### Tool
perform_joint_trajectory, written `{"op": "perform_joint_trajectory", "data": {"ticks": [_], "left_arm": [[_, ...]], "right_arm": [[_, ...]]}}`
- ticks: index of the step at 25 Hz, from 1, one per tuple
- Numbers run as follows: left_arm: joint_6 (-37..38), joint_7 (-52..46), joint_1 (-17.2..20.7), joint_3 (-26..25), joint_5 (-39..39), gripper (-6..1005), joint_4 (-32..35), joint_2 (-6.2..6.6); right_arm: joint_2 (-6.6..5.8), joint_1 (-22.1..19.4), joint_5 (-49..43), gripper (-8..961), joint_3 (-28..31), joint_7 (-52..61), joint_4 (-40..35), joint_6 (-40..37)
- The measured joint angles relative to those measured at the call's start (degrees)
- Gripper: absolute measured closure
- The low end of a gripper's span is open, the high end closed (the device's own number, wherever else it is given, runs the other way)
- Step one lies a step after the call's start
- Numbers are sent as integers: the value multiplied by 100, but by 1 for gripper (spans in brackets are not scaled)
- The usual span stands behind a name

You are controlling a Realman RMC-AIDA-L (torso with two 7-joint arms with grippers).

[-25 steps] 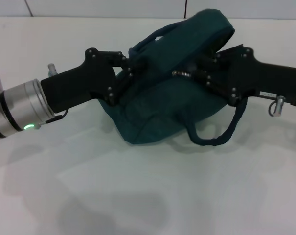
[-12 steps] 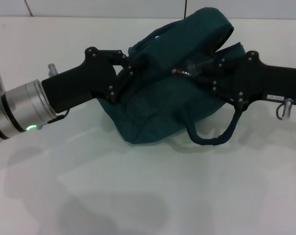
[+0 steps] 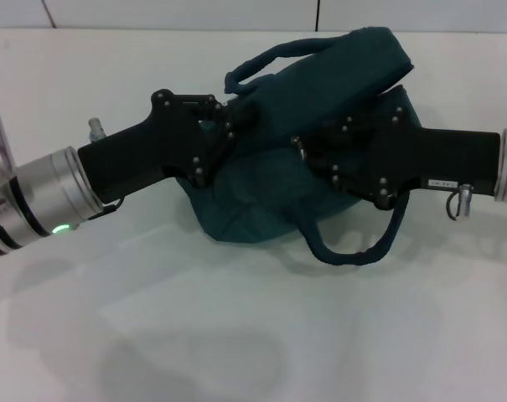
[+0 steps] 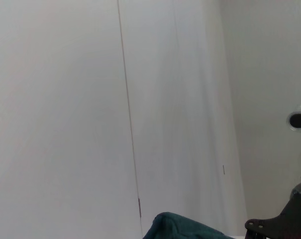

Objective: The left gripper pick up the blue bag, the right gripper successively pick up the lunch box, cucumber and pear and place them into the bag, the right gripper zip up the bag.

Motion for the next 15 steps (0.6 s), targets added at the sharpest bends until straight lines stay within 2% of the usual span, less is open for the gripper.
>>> {"op": "perform_joint_trajectory", "data": {"ticks": [3, 7, 15], "left_arm": [[4, 57, 23, 13, 3, 941, 0, -16], [1, 88, 39, 16, 5, 941, 0, -30], [0, 221, 34, 32, 7, 942, 4, -79]], "right_arm": [[31, 0, -7, 626, 2, 2, -10, -94], [35, -2, -8, 624, 45, 1, 43, -137], [66, 247, -16, 624, 56, 23, 313, -50]]}}
